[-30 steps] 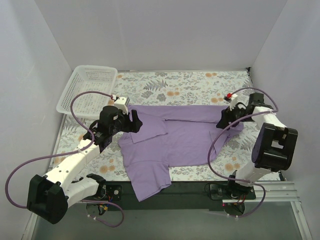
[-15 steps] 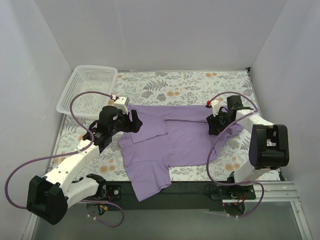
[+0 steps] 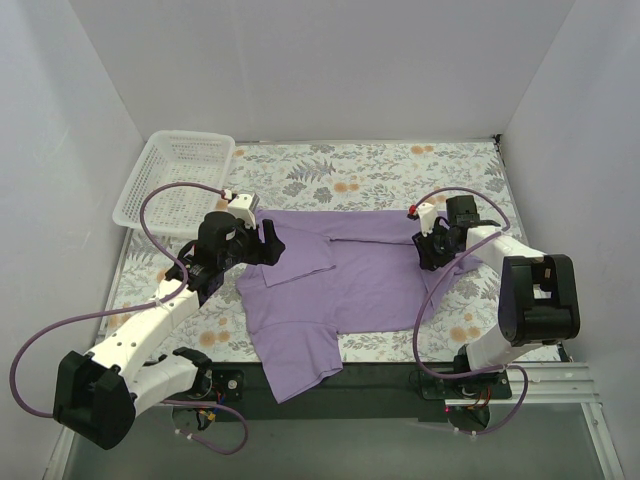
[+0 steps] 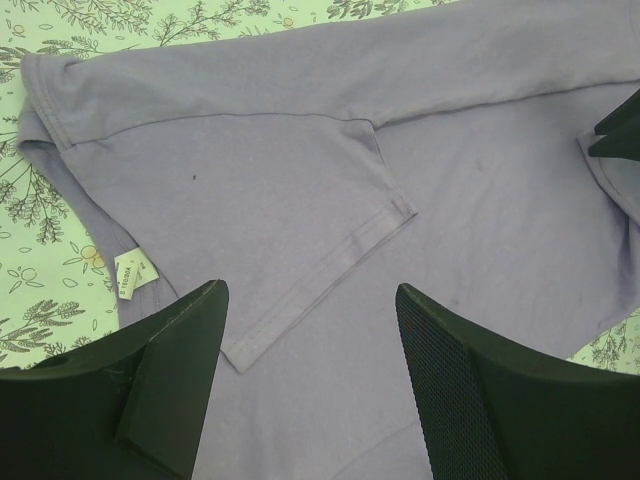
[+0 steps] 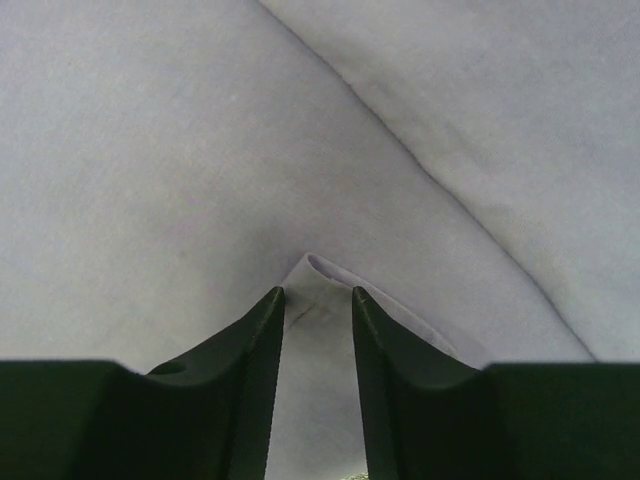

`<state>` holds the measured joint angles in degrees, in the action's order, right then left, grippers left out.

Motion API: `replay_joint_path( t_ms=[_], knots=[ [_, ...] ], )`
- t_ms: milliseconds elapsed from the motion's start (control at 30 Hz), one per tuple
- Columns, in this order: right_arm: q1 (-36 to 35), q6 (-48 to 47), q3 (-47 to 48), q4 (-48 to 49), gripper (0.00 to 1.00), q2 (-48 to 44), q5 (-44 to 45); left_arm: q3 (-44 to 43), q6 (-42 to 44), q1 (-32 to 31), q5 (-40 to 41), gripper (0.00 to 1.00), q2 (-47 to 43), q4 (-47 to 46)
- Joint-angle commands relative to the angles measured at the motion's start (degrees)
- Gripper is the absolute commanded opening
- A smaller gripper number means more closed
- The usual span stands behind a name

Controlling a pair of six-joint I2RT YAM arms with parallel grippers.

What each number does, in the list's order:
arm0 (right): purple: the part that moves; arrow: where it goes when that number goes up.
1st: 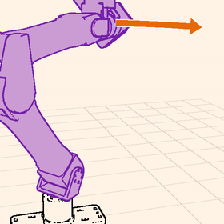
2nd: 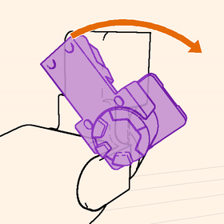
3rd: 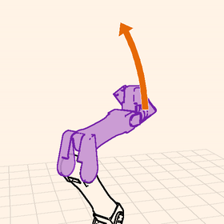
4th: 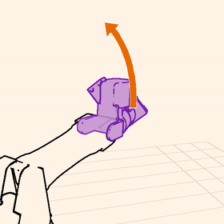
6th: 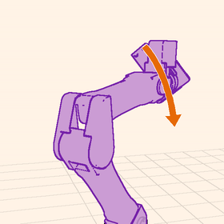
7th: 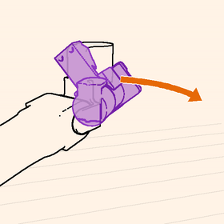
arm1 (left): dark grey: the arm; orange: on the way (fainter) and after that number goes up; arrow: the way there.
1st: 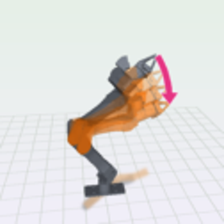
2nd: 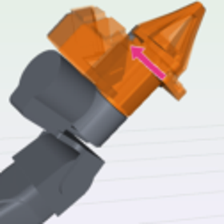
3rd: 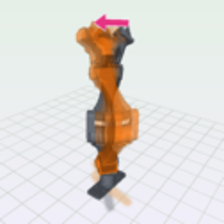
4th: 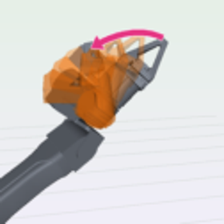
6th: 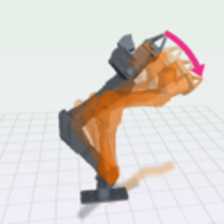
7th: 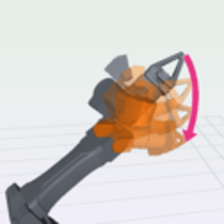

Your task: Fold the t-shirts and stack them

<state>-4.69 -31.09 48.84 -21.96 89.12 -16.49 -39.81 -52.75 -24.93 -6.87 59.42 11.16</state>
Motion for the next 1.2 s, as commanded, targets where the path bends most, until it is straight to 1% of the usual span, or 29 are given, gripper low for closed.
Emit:
replay_joint_path(
  t_ms=[0,33,67,133,167,233,267,333,367,433,467,500,533,567,600,633,667,700,733,767,833,867,933,967,1033,1067,1100,1133,1167],
  knots=[
    [-0.58,1.03,-0.68,2.0,0.39,-0.88,0.67,0.44,0.28,-0.03,-0.33,0.67,-1.15,-0.35],
    [-0.59,1.03,-0.85,2.09,0.36,-0.97,0.67,0.44,-0.33,0.05,-0.42,0.67,-1.23,-0.26],
    [-0.59,1.03,-0.94,2.09,0.29,-1.32,0.67,0.61,-0.77,-0.03,-0.77,0.67,-1.23,-0.35],
    [-0.59,1.12,-0.94,2.27,0.23,-2.02,0.49,0.88,-3.22,-0.03,-3.13,0.67,-1.67,-0.79],
    [-0.59,1.12,-1.03,2.18,0.17,-2.37,0.23,0.96,-4.8,-0.03,-4.28,0.66,-1.85,-0.79],
    [-0.59,1.12,-1.11,2.18,0.11,-3.42,-0.38,1.58,-8.58,-0.03,-7.53,0.65,-3.16,-0.26],
    [-0.59,1.21,-1.2,2.27,0.06,-3.69,-0.73,2.02,-13.12,0.05,-9.19,0.65,-3.86,-0.17],
    [-0.67,1.38,-1.38,2.36,0.03,-4.13,-1.52,3.33,-18.15,0.05,-13.4,0.64,-5.97,0.26],
    [-0.59,1.47,-1.29,2.44,0.01,-4.48,-1.87,3.77,-23.14,0.05,-14.56,0.64,-6.59,0.62],
    [-0.41,2.0,-1.29,2.44,0.01,-5.01,-2.67,5.17,-28.61,-0.03,-17.63,0.59,-8.17,3.07],
    [-0.24,2.26,-1.2,2.44,0.01,-5.53,-3.1,5.62,-34.03,-0.03,-18.17,0.56,-8.53,4.56],
    [0.38,2.79,-1.29,2.36,0.01,-5.97,-3.98,5.97,-35.82,0.05,-19.31,0.53,-8.53,8.05],
    [0.82,2.96,-1.2,2.36,0.01,-6.41,-4.51,6.5,-37.5,0.05,-19.93,0.47,-8.27,10.35],
    [1.17,2.97,-1.38,2.36,0.01,-7.2,-5.56,6.76,-39.43,-0.03,-19.76,0.45,-7.4,13.16],
    [1.96,3.14,-1.55,2.36,0.01,-7.47,-6.18,7.2,-41.79,-0.03,-20.02,0.44,-6.86,18.06],
    [2.14,3.32,-1.73,2.44,0.01,-7.73,-6.53,7.99,-42.69,-0.21,-20.63,0.35,-6.42,19.85],
    [2.31,3.32,-1.64,2.44,0.01,-8.17,-6.88,8.43,-43.31,-0.9,-21.68,0.32,-5.46,21.52],
    [2.66,3.49,-1.64,2.36,0.01,-8.17,-7.06,8.44,-43.31,-1.43,-21.78,0.28,-4.76,25.1],
    [2.75,3.41,-1.64,2.44,0.01,-8.17,-7.24,8.26,-42.62,-2.31,-21.78,0.28,-3.97,26.97],
    [2.84,3.58,-1.56,2.44,0.01,-8.17,-7.33,7.39,-41.83,-5.19,-21.78,0.28,-2.13,28.47],
    [3.02,3.58,-1.47,2.44,0.01,-8.44,-7.76,6.16,-39.19,-8.72,-21.52,0.28,-0.19,32.77],
    [3.11,3.58,-1.47,2.44,0.01,-8.79,-7.85,4.85,-37.88,-12.13,-21.78,0.28,1.73,34.01],
    [3.37,3.58,-1.64,2.44,0.01,-9.05,-8.2,3.61,-35.07,-15.57,-23.35,0.29,3.15,37.26],
    [3.37,3.58,-1.73,2.53,0.01,-9.4,-8.29,3.34,-34.7,-19.07,-24.75,0.29,3.51,37.53],
    [3.63,3.58,-1.82,2.53,0.01,-9.58,-8.73,2.03,-35.31,-23.21,-22.84,0.29,3.69,40.07],
    [3.63,3.58,-1.82,2.53,0.01,-9.75,-8.99,1.06,-36.27,-27.5,-21.53,0.29,5.17,43.65],
    [3.72,3.58,-1.82,2.44,0.01,-9.76,-9.17,-0.95,-36.98,-29.54,-17.95,0.3,6.4,46.12],
    [3.81,3.49,-1.73,2.53,0.01,-9.84,-9.26,-2.19,-37.59,-31.83,-16.35,0.3,7.72,48.06],
    [3.9,3.49,-1.64,2.53,0.01,-9.67,-9.35,-3.33,-39.43,-37.59,-14.24,0.3,10.34,49.73]
  ],
)
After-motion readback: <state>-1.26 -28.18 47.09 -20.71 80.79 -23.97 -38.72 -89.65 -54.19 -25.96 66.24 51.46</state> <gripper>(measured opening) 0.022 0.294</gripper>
